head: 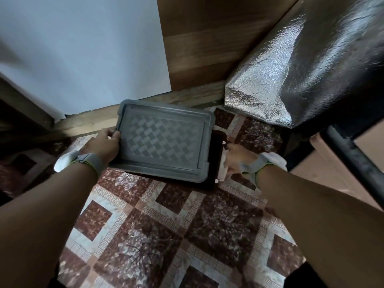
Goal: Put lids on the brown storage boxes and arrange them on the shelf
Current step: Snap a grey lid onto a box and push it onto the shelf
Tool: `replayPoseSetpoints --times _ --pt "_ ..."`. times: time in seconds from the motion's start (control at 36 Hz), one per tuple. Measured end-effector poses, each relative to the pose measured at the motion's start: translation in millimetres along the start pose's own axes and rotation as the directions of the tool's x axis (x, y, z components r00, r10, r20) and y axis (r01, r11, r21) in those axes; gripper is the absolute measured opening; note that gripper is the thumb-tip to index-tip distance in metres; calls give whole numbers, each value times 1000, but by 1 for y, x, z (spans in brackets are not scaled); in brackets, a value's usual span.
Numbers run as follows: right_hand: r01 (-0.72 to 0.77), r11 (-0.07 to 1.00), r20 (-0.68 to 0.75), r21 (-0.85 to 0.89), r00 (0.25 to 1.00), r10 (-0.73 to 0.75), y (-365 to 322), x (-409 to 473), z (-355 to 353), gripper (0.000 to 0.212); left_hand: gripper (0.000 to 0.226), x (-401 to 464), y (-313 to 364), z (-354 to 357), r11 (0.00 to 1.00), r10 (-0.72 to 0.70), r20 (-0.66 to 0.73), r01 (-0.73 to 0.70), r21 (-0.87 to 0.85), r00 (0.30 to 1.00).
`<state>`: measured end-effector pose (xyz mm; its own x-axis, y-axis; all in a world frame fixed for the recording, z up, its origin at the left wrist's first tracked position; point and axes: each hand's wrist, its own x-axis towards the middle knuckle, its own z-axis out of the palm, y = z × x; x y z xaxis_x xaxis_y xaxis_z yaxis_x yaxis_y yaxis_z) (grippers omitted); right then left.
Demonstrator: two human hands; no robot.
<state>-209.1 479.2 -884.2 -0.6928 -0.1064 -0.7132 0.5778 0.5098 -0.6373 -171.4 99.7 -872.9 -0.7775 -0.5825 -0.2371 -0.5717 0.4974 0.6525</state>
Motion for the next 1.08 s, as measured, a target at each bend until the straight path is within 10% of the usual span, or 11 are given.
replayPoseSetpoints --times 0.19,0.39,0.72,1.08 --pt "97 985 -318 -145 938 -139 -4 2 -5 30 24 -9 9 21 1000 24 88 -24 1 996" --pt "140 990 -197 30 971 -132 -2 6 -1 40 22 -17 20 29 996 29 203 -12 -88 979" --pt "71 967 -175 -244 978 -116 -10 -12 8 51 27 -20 14 33 781 209 184 -277 560 960" --pt "6 997 -171 -74 985 -18 -8 -6 4 54 57 -29 19 30 946 -25 234 -52 319 972"
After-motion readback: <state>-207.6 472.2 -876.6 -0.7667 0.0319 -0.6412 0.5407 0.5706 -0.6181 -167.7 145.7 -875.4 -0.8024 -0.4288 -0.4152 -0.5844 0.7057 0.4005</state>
